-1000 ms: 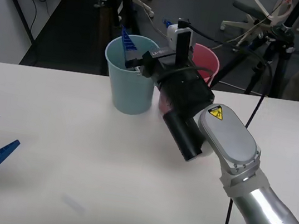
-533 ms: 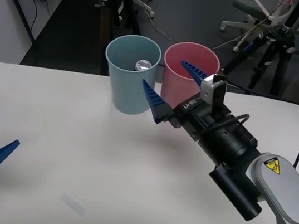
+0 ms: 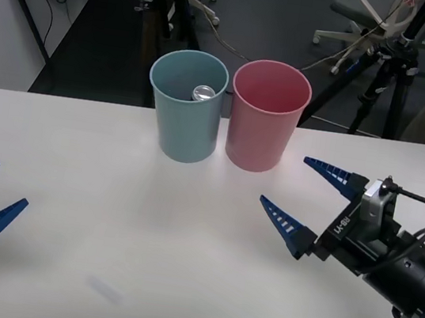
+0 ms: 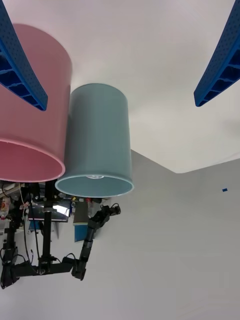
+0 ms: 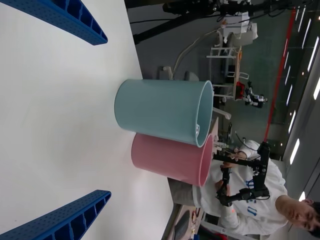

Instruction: Grasp the object on the table and drop it into the matching bin: aluminum can to the light blue bin, PET bottle to the pink bin.

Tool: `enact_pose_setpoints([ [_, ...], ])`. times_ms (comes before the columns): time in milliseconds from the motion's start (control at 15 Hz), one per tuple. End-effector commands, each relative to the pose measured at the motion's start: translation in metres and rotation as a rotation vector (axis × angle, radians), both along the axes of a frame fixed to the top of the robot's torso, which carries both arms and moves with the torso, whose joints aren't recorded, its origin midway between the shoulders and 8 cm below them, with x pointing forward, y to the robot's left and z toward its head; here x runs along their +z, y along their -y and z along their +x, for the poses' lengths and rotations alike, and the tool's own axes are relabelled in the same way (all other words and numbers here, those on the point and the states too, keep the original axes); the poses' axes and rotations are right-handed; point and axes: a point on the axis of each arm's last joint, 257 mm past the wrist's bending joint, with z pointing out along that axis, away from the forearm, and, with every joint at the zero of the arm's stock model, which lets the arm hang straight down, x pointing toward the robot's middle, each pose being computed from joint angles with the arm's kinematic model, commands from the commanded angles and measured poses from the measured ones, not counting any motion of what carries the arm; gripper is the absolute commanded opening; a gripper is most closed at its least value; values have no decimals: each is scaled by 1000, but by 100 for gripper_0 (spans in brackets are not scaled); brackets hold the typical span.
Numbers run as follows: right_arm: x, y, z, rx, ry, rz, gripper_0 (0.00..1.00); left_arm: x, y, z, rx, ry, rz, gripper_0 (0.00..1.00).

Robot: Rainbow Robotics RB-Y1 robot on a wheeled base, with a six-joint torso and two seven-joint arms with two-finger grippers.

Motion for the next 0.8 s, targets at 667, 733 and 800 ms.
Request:
enact_pose_setpoints([
  [667,-9,127,-85,-30,-92,-39,100,0,0,0,0,0,0,100],
  [733,-8,129,-86,-34,-92,-42,100,0,0,0,0,0,0,100],
  [800,-8,130,-87,-31,-93,-46,100,0,0,0,0,0,0,100],
])
